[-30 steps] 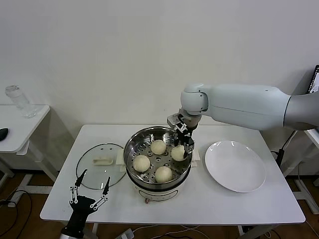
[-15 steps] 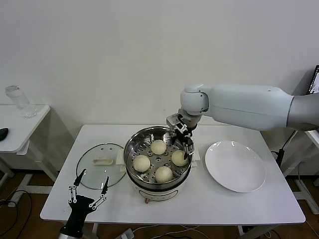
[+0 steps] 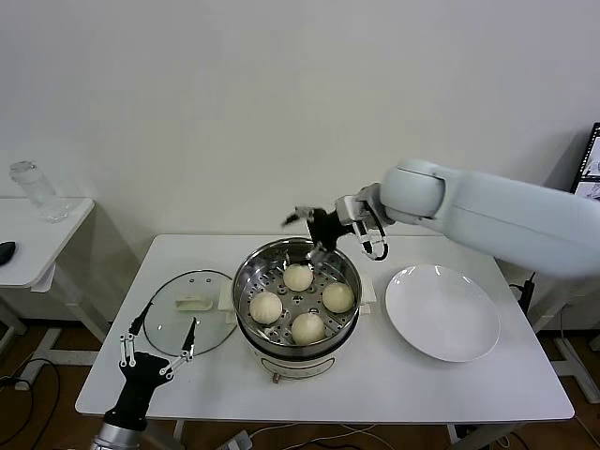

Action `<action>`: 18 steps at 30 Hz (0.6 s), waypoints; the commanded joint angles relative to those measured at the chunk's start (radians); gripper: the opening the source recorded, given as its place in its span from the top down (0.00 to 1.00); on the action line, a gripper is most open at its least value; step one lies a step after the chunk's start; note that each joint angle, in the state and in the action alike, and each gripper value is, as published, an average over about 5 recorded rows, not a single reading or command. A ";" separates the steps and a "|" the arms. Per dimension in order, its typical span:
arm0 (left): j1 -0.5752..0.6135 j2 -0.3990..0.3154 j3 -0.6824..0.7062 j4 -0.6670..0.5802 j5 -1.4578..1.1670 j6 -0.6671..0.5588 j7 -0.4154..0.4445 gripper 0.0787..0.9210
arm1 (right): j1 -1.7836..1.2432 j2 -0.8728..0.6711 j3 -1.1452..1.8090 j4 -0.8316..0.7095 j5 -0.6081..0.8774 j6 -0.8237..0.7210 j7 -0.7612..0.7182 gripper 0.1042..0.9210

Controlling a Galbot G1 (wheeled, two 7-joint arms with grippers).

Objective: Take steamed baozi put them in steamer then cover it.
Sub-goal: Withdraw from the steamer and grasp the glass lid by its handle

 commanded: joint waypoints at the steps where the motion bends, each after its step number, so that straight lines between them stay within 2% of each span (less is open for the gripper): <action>1: -0.079 0.002 -0.020 -0.004 0.328 0.082 -0.213 0.12 | -0.701 -0.120 0.665 0.054 -0.082 0.217 0.788 0.12; 7: -0.104 0.009 -0.034 0.006 0.474 0.154 -0.287 0.12 | -1.164 0.026 1.157 0.027 -0.142 0.324 0.712 0.12; 12: -0.114 0.011 -0.053 0.047 0.608 0.158 -0.257 0.12 | -1.409 0.173 1.412 0.018 -0.172 0.394 0.638 0.12; 18: -0.129 0.033 -0.076 0.132 0.787 0.181 -0.211 0.12 | -1.595 0.266 1.589 0.013 -0.173 0.454 0.592 0.12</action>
